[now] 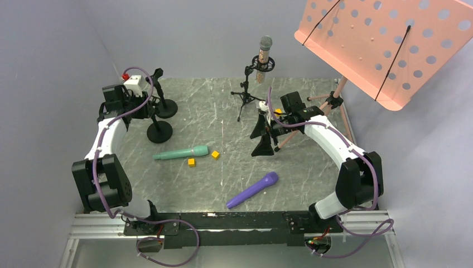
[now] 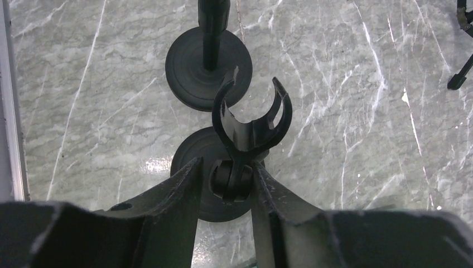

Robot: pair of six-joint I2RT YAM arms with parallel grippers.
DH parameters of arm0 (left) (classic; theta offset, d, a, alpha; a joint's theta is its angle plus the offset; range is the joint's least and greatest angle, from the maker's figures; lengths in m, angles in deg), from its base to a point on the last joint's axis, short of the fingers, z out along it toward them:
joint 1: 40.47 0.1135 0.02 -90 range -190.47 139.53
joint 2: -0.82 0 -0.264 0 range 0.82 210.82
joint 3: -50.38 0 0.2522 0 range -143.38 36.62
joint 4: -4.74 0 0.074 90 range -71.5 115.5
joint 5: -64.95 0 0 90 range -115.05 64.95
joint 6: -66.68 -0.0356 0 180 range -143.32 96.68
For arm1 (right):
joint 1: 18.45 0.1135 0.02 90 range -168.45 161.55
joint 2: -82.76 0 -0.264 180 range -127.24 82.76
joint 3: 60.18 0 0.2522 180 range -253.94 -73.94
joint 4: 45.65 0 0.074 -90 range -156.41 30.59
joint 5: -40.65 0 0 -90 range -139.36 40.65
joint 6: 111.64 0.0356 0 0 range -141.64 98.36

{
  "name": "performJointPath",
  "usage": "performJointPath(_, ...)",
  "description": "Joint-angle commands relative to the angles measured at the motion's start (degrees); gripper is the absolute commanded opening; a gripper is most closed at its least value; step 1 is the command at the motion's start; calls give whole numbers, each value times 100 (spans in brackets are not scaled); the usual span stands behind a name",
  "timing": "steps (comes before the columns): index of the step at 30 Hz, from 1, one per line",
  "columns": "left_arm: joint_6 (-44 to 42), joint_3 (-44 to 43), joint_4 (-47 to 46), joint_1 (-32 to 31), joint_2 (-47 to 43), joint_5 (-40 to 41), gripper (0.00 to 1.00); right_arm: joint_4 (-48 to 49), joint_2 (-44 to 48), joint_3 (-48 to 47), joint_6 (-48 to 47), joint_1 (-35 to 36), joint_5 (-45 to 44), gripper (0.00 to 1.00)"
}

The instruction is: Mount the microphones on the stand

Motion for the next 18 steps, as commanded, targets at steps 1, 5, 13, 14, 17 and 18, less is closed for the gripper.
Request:
performJointPath(1, -347, -219, -280, -2, 28, -171, 35, -48, 1, -259, -202, -19, 143, 100)
performJointPath(5, -429, -388, -163, -6, 191, -272, 27, -46, 17, -257, -203, -19, 143, 100)
performJointPath(13, -446, -375, -449, -40, -81, -792, 0, -69, 27, -263, -233, -20, 143, 100)
performJointPath(14, -463, -354, -550, -80, -197, -819, 0, -83, 19, -266, -242, -18, 142, 100)
performJointPath(17, -571, -426, -585, -265, -421, -796, 0, -205, -30, -328, -329, -20, 143, 100)
performJointPath(18, -617, -506, -518, -338, -459, -787, 0, -221, -33, -336, -334, -20, 145, 100)
